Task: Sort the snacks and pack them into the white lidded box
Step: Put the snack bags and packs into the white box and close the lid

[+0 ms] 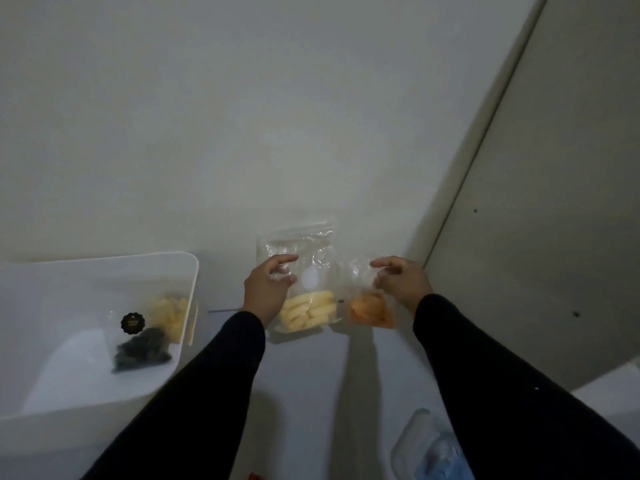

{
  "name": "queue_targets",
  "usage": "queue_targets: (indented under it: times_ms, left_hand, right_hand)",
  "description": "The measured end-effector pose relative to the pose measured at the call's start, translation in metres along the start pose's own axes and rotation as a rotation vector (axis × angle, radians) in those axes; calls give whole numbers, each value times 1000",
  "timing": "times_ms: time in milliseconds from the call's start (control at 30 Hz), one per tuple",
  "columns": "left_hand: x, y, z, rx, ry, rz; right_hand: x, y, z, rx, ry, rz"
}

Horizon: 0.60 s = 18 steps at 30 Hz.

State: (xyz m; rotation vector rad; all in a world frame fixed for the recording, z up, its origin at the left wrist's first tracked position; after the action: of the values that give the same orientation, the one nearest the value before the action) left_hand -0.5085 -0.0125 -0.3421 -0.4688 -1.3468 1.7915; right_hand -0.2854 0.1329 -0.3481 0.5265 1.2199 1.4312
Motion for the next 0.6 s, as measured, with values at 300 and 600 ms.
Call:
queue_targets:
  times_ms: [300, 600]
  left_hand:
    - [-40, -118, 97, -122, -37, -218]
    - [-93, -156, 230, -132, -68, -322]
  right_hand:
    - [-156, 133, 35, 132, -63, 201]
    - [-271, 212, -62, 205, 109, 358]
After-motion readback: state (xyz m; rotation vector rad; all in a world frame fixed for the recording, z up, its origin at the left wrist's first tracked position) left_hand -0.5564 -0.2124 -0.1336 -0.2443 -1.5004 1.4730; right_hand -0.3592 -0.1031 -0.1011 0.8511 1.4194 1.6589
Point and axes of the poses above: each hand's wrist, its own x-axis towards the middle knuckle, its own z-axis out of the back of the hand, y = z × x, the point moved 8 cm from there along x, towards the middle knuckle, and after that the axes turned 10 degrees about -z, right-handed, at the moved point
